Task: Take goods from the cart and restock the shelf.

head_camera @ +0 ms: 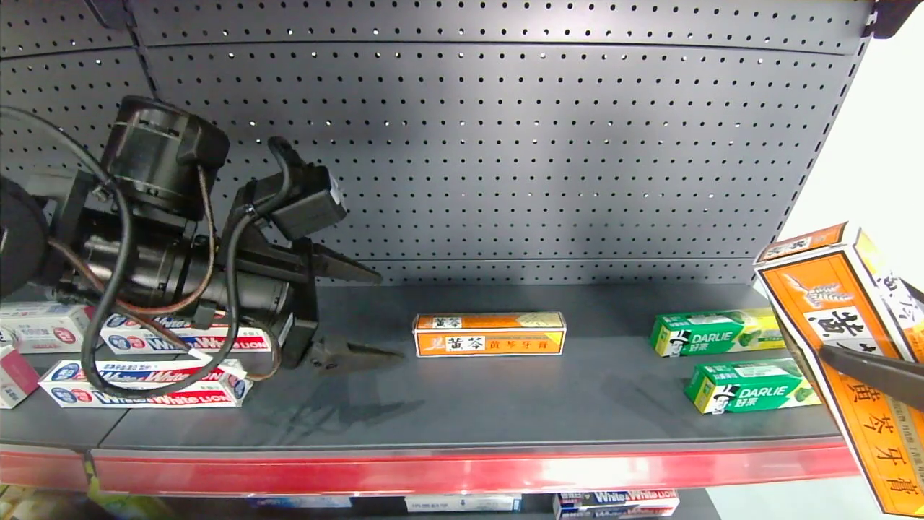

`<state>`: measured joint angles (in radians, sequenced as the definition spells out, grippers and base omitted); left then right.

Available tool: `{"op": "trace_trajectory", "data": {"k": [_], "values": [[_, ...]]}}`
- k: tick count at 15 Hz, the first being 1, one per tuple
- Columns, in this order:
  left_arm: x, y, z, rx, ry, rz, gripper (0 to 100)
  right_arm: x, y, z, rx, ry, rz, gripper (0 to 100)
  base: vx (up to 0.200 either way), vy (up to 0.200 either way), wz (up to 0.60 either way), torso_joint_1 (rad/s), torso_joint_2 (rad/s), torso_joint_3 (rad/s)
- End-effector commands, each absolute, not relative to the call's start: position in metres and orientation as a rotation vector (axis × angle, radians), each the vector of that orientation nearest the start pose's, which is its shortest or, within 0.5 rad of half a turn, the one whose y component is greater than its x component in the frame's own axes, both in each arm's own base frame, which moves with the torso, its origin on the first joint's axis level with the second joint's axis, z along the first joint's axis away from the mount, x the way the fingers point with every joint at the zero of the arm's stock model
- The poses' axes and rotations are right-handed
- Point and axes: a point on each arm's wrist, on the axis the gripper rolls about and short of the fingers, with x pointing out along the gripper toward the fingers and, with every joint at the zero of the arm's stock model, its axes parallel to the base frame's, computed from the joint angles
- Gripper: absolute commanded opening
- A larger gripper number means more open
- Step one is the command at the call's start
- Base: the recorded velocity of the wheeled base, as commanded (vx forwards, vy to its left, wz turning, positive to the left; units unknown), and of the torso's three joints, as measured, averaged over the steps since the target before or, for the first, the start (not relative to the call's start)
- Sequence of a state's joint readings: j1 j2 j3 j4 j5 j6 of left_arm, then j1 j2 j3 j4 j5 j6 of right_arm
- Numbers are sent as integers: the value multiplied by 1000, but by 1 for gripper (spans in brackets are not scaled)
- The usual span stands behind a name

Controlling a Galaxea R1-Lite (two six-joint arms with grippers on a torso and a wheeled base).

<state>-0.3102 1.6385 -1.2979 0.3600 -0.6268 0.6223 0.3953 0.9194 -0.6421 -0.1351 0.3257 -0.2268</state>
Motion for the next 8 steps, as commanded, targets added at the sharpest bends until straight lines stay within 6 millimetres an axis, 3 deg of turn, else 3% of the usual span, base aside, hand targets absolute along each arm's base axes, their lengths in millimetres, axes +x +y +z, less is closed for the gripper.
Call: {"op": "trace_trajectory", "data": {"k": [1,3,6,8], "values": [[289,-114,254,452,421,-1120,100,96,50,248,-223,67,757,0,0,0,0,0,0,0],[303,-124,248,491,411,-1151,100,96,51,246,-224,73,765,0,0,0,0,0,0,0],[302,-122,241,523,501,-1262,100,95,52,246,-226,71,773,0,0,0,0,0,0,0],[303,-119,246,561,534,-1345,100,95,52,246,-237,66,775,0,0,0,0,0,0,0]]}}
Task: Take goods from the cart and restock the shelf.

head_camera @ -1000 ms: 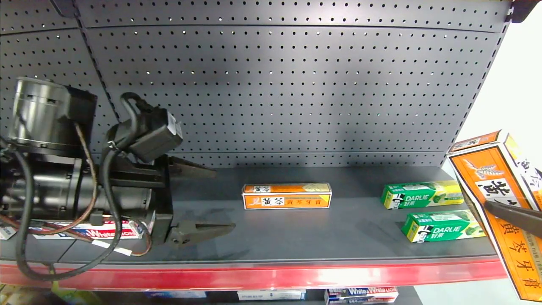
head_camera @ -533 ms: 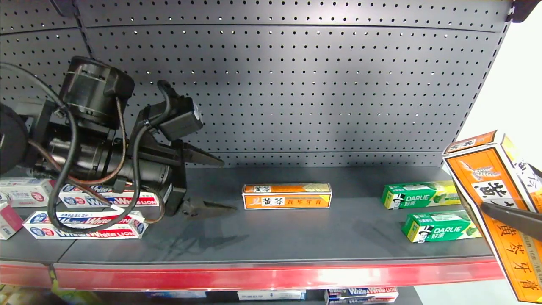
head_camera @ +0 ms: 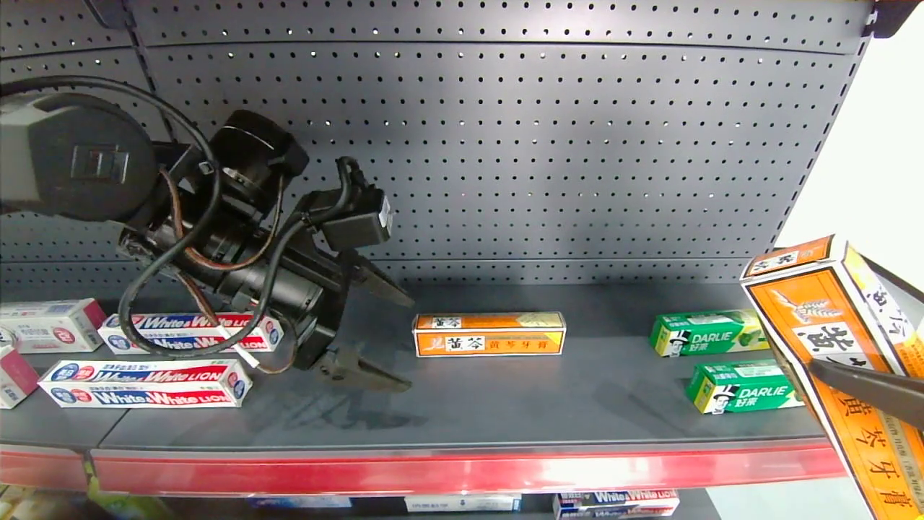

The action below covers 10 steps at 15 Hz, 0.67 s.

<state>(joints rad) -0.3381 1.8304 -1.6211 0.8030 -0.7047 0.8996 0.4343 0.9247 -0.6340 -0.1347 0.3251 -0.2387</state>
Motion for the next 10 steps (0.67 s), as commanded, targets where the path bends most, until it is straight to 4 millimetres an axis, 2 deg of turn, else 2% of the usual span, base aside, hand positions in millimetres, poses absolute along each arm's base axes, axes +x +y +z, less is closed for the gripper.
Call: {"op": "trace_trajectory", "data": {"k": [1,4,10], "values": [[305,-121,248,569,525,-1340,100,95,52,246,-237,65,773,0,0,0,0,0,0,0],[309,-122,250,586,537,-1302,100,95,52,246,-239,66,773,0,0,0,0,0,0,0],[330,-128,243,635,527,-1224,100,98,52,241,-266,81,771,0,0,0,0,0,0,0]]}}
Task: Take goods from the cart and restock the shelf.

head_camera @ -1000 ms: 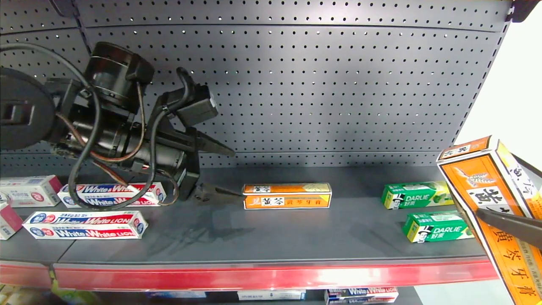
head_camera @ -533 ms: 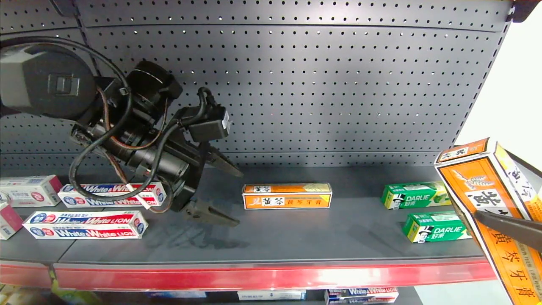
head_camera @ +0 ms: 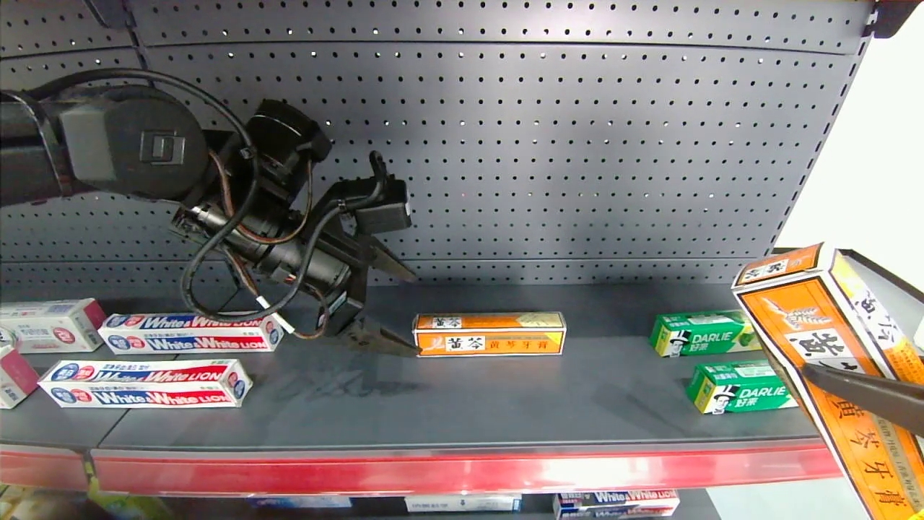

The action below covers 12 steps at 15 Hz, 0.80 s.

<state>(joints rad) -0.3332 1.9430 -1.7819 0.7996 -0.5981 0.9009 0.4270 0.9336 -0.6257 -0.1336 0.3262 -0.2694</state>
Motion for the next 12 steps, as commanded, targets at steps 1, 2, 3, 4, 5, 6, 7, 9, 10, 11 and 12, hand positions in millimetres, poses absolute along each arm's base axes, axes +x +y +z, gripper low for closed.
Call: {"op": "trace_trajectory", "data": {"k": [1,2,3,4,5,6,7,9,10,11,12], "values": [[337,-130,244,649,513,-1212,100,98,52,239,-266,90,772,0,0,0,0,0,0,0],[341,-131,248,666,499,-1184,100,98,52,237,-266,95,773,0,0,0,0,0,0,0],[342,-132,251,675,493,-1174,100,98,52,236,-266,97,773,0,0,0,0,0,0,0],[341,-136,254,688,489,-1156,100,98,52,236,-266,97,773,0,0,0,0,0,0,0],[339,-142,260,730,495,-1095,100,98,52,235,-266,100,774,0,0,0,0,0,0,0],[338,-146,264,731,497,-1067,100,97,52,234,-266,103,774,0,0,0,0,0,0,0],[337,-150,268,725,483,-1067,100,97,52,234,-266,103,774,0,0,0,0,0,0,0],[343,-158,266,720,473,-1076,100,95,51,231,-267,105,773,0,0,0,0,0,0,0],[348,-160,260,716,490,-1081,100,93,50,230,-267,106,774,0,0,0,0,0,0,0],[353,-162,251,705,514,-1097,100,92,50,229,-267,108,774,0,0,0,0,0,0,0],[358,-163,242,687,530,-1121,100,91,49,229,-266,105,774,0,0,0,0,0,0,0]]}}
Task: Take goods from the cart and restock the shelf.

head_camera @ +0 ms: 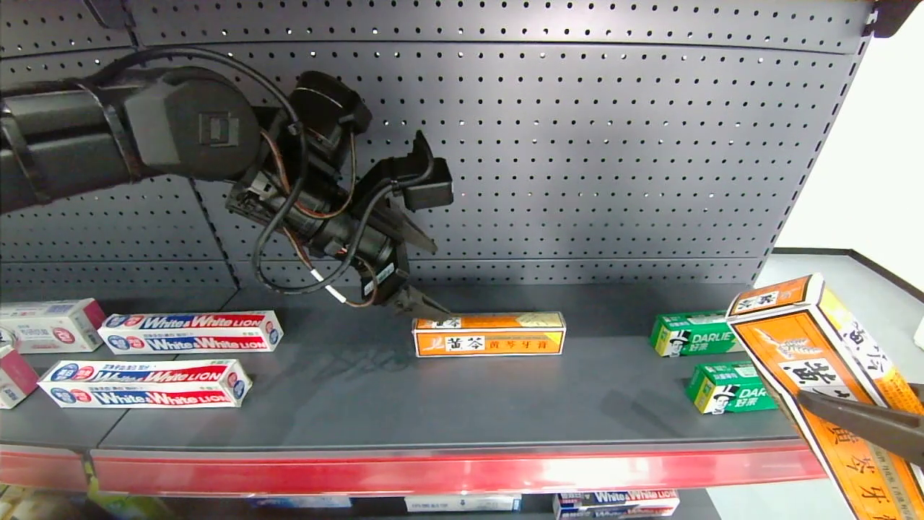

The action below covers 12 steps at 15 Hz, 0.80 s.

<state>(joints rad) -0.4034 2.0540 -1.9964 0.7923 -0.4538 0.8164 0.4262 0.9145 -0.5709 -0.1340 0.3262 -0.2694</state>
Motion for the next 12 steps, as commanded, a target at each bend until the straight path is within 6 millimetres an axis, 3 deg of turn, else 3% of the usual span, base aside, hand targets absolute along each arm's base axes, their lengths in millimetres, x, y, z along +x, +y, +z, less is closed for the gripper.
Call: {"op": "trace_trajectory", "data": {"k": [1,12], "values": [[360,-164,237,658,533,-1163,100,90,49,229,-266,100,774,0,0,0,0,0,0,0],[379,-170,201,603,660,-1151,100,91,50,222,-268,128,780,0,0,0,0,0,0,0]]}}
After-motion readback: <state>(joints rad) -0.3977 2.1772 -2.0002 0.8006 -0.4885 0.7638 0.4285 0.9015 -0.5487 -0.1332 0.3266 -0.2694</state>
